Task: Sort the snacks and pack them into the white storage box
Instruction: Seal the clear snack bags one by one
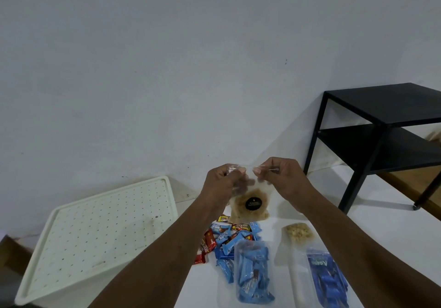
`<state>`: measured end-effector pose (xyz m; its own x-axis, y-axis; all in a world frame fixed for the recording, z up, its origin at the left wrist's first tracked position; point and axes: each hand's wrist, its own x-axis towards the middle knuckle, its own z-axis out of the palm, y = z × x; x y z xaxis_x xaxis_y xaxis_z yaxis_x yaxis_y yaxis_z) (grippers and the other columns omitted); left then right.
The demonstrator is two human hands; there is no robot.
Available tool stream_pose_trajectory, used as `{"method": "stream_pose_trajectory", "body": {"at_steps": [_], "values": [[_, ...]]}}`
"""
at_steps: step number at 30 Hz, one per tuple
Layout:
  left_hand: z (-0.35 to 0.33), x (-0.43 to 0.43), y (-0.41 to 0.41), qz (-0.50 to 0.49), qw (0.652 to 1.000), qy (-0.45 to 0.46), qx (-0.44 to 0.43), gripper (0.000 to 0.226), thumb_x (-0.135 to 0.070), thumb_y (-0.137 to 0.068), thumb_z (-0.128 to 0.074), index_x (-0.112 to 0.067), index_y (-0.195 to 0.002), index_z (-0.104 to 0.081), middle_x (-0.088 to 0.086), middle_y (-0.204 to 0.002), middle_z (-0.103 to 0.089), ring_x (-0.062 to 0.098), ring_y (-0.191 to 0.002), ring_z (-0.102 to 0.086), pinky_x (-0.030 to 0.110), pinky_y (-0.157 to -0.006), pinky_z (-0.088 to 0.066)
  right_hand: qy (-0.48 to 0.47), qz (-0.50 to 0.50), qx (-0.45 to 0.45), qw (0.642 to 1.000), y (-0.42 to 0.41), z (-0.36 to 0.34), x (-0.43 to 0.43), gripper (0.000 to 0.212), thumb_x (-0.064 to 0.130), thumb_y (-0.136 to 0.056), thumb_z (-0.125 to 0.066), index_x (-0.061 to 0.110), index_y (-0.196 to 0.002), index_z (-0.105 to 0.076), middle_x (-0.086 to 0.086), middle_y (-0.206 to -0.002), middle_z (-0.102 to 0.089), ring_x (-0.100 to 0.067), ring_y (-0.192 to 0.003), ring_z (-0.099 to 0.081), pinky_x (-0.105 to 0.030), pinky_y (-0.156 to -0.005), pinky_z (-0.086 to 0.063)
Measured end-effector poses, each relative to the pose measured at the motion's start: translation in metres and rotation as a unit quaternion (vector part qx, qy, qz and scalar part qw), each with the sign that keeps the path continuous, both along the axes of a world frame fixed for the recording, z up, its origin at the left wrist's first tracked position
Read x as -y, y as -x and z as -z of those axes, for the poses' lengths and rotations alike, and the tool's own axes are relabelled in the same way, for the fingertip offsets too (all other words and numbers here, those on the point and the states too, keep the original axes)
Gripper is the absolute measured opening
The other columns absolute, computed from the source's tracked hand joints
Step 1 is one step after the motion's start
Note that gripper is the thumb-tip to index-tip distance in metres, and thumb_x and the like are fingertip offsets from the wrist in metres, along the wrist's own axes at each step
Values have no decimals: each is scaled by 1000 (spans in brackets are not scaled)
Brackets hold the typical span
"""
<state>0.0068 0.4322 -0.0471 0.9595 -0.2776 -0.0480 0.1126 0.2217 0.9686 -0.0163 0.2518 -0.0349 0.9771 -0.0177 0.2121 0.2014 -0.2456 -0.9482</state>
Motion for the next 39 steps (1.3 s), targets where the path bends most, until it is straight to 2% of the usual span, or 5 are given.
{"method": "stream_pose_trajectory", "body": {"at_steps": [8, 15, 26, 33, 39], "values": [[-9, -9, 0, 6, 1000, 0, 2, 10, -14, -86, -73, -4, -86, -69, 14, -76, -68, 23, -75, -70, 28, -66, -58, -101, -42, -69, 992, 8, -2, 10, 18, 22, -93, -62, 9, -92, -75, -14, -88, -76, -22, -83, -71, -31, -71, -48], [-5, -4, 4, 55, 996, -66, 13, 19, -21, -77, -82, -5, -82, -74, 18, -77, -68, 31, -75, -68, 42, -77, -57, 8, -20, -25, 999, 12, -1, 9, 20, 28, -88, -68, 9, -91, -75, -8, -76, -77, -15, -71, -69, -28, -64, -49], [3, 1, 12, 66, 995, -77, 15, 31, -27, -78, -80, 0, -92, -77, 23, -90, -76, 35, -84, -72, 50, -86, -54, -164, 40, -82, 982, 15, 22, 24, 23, 27, -95, -58, 17, -77, -67, -8, -75, -69, -17, -77, -65, -36, -74, -42], [4, 1, 15, 1, 991, -110, 73, 21, -18, -79, -80, 2, -86, -77, 20, -80, -76, 27, -74, -75, 32, -69, -61, -105, 130, -49, 985, 6, 23, 15, 29, 27, -99, -53, 20, -73, -64, -3, -67, -63, -22, -72, -51, -38, -70, -39], [0, -10, 9, 171, 978, -106, -53, 36, -33, -89, -68, 1, -99, -71, 17, -93, -72, 27, -84, -72, 34, -70, -60, 61, -26, -61, 996, 12, 3, 28, 26, 34, -98, -53, 19, -83, -67, 4, -89, -62, -12, -81, -53, -27, -77, -42]]}}
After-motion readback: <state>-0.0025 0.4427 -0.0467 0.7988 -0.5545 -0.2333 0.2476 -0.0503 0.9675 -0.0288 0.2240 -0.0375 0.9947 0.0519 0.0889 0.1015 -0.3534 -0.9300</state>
